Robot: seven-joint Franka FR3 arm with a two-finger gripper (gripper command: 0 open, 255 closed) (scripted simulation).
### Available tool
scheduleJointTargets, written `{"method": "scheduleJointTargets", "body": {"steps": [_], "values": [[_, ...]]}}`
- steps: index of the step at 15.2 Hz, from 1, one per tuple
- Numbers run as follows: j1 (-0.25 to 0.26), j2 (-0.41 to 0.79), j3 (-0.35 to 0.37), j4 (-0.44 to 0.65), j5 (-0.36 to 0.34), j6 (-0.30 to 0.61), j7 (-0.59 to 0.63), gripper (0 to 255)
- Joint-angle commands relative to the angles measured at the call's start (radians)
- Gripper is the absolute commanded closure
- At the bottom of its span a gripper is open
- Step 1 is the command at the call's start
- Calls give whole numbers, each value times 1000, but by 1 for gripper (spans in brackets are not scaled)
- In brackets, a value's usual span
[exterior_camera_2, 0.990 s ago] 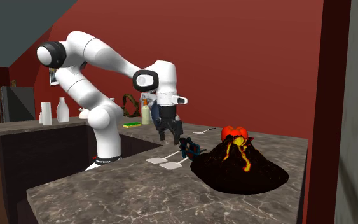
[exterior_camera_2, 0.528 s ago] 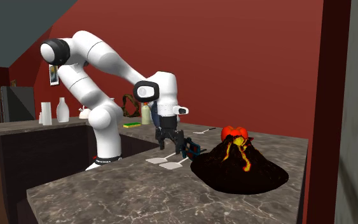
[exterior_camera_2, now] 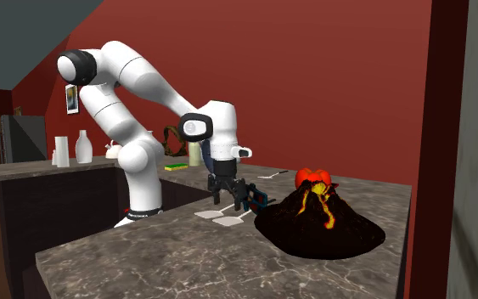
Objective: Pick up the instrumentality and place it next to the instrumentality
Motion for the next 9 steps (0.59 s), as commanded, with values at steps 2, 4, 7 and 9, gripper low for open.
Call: {"method": "scheduleJointTargets", "body": {"steps": [2,4,7,9], "values": [[0,0,0,0,0,0,0,255],[0,0,0,0,0,0,0,255],[-1,-1,0,-1,-1,0,-1,255],[-2,-3,0,-1,-1,-1,0,255]]}}
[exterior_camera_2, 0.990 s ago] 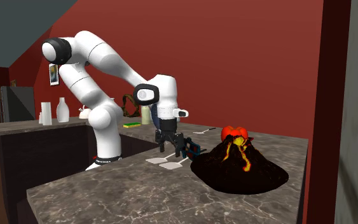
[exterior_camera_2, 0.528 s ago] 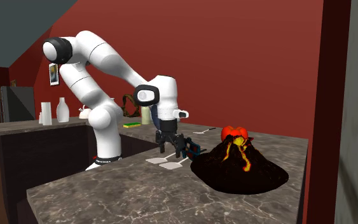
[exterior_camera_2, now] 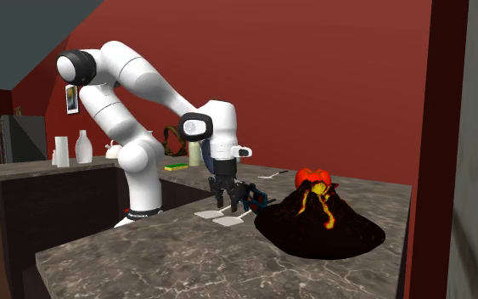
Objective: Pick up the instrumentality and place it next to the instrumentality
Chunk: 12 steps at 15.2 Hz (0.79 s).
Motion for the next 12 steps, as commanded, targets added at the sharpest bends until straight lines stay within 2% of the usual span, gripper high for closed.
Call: {"method": "scheduleJointTargets", "body": {"steps": [1,12], "values": [[-1,4,-2,-2,-3,4,0,255],[0,-107,48,77,29,-184,6,255]]}}
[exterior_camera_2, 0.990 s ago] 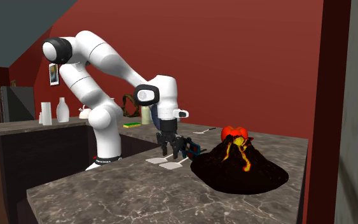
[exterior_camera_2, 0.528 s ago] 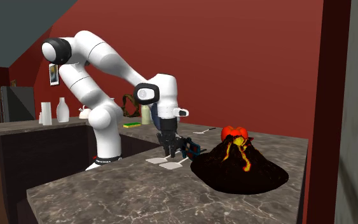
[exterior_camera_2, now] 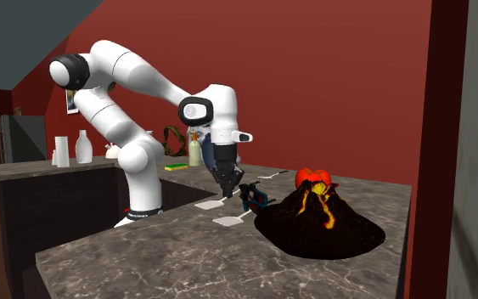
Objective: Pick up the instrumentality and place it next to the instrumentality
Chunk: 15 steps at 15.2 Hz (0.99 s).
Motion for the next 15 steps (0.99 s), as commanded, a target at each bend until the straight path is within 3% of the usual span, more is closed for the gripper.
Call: {"method": "scheduleJointTargets", "body": {"steps": [1,6,15], "values": [[-1,-22,10,14,5,-36,1,255],[3,-56,31,62,22,-118,3,255],[160,-53,244,27,174,-88,250,255]]}}
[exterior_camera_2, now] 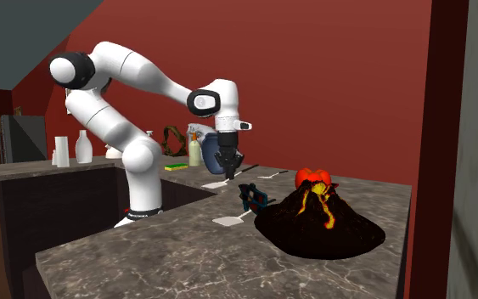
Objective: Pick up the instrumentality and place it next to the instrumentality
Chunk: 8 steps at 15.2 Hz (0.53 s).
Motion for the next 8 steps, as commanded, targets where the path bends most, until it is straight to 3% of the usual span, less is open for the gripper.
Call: {"method": "scheduleJointTargets", "body": {"steps": [1,8], "values": [[41,26,46,8,37,18,57,255],[164,142,196,70,147,73,235,255]]}}
